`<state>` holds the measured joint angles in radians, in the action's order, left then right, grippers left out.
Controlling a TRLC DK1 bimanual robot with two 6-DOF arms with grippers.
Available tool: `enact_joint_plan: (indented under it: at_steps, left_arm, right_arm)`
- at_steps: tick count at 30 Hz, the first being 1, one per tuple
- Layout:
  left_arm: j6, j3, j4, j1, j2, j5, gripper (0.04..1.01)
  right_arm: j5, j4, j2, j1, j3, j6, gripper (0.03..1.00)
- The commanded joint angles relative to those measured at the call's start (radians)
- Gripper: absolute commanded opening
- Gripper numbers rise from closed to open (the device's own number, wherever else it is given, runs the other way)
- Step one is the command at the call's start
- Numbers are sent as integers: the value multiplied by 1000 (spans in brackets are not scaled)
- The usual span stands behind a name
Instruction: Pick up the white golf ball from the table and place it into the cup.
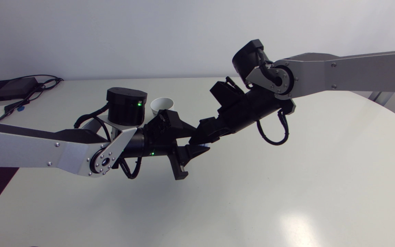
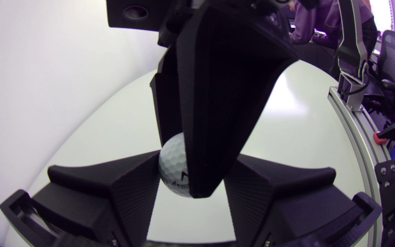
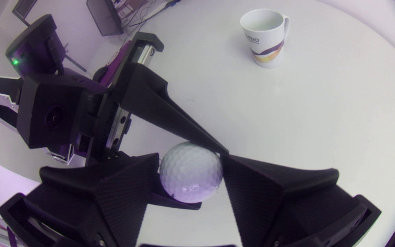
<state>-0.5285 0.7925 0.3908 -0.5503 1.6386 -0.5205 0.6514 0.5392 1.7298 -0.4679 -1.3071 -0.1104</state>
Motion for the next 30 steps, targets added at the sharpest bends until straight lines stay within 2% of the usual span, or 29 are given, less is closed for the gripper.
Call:
enact_joint_plan:
  at_steps: [1,7,11,15,19,25,30]
  left_arm:
    - [16,-21,22,-3,9,-10,233]
    - [10,-38,22,41,-2,-10,230]
    - [-2,-27,22,116,4,-12,230]
    - [5,42,5,204,36,-12,230]
    - [27,129,-9,250,92,1,228]
    - [114,283,-20,260,205,111,228]
    - [140,389,-66,265,276,165,225]
  right_arm:
    - [8,1,-27,31,-7,26,977]
    - [14,-7,-65,104,0,26,977]
    - [16,-16,-99,172,25,18,977]
    - [14,-28,-131,224,86,-14,977]
    - [5,-50,-157,244,157,-37,977]
    - [2,-73,-177,268,220,-57,977]
    - [1,-71,-202,298,246,-78,977]
